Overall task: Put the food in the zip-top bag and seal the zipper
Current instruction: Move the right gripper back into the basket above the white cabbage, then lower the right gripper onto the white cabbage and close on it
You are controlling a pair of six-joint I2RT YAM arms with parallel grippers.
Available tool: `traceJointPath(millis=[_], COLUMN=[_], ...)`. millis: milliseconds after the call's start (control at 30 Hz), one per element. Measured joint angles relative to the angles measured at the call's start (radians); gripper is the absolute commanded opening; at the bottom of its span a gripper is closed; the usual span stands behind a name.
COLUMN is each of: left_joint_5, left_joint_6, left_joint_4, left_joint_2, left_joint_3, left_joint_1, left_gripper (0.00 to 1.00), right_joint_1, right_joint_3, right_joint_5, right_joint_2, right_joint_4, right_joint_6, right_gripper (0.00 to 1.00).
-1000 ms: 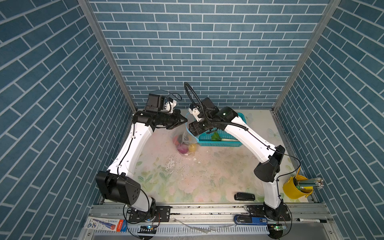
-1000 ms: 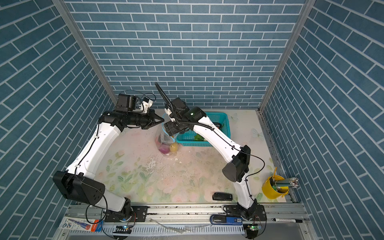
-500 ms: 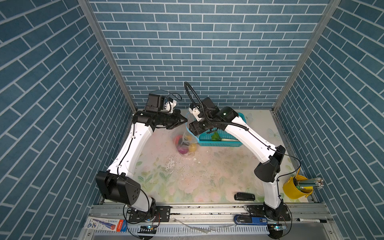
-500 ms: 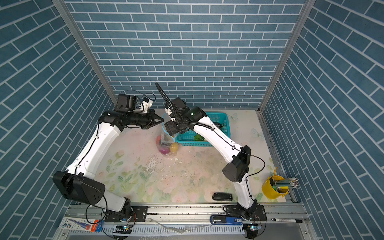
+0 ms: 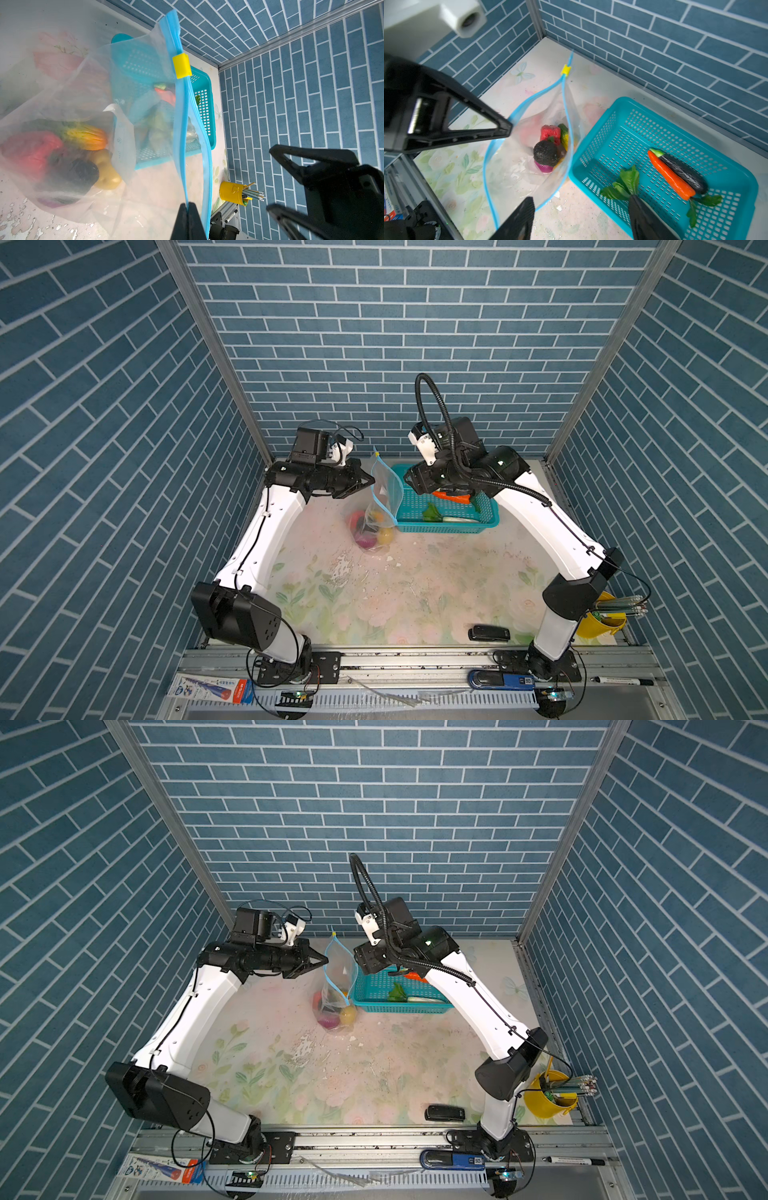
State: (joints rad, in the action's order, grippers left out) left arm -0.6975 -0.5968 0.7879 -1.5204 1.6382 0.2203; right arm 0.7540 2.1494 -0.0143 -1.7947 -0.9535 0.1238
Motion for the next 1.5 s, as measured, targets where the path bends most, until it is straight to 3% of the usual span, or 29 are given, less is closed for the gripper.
traceJointPath(millis=[333,700,1067,1500], left_joint_5=[0.000,-0.003,-0.003,-0.003], left_joint_6=[0.001,-0.004,-0.006,-0.007], left_joint_4=[-0.002,-0.024,-0.024,-0.033], left_joint_2=[0.000,0.002,0.002,0.002], left_joint_3=[-0.001,-0.022,-0.022,-0.029], left_joint_1=[0.000,0.000,0.000,0.000], left_gripper=[0.00,0.00,0.00,0.00], right_joint_1=[-0.204,-0.383,-0.393,-0.393], right_joint_3=[-0.040,-0.040,-0.040,-0.079], right_joint_5=[-0.083,-0.204,-0.179,-0.173], right_joint_2=[-0.032,-0.261,-0.414,-0.471], right_joint_4=[-0.081,-0.201,-0.300,-0.301], right_joint_6=[0.002,-0.153,-0.284,-0.316], right_gripper=[0.75,0.75,0.76,0.76])
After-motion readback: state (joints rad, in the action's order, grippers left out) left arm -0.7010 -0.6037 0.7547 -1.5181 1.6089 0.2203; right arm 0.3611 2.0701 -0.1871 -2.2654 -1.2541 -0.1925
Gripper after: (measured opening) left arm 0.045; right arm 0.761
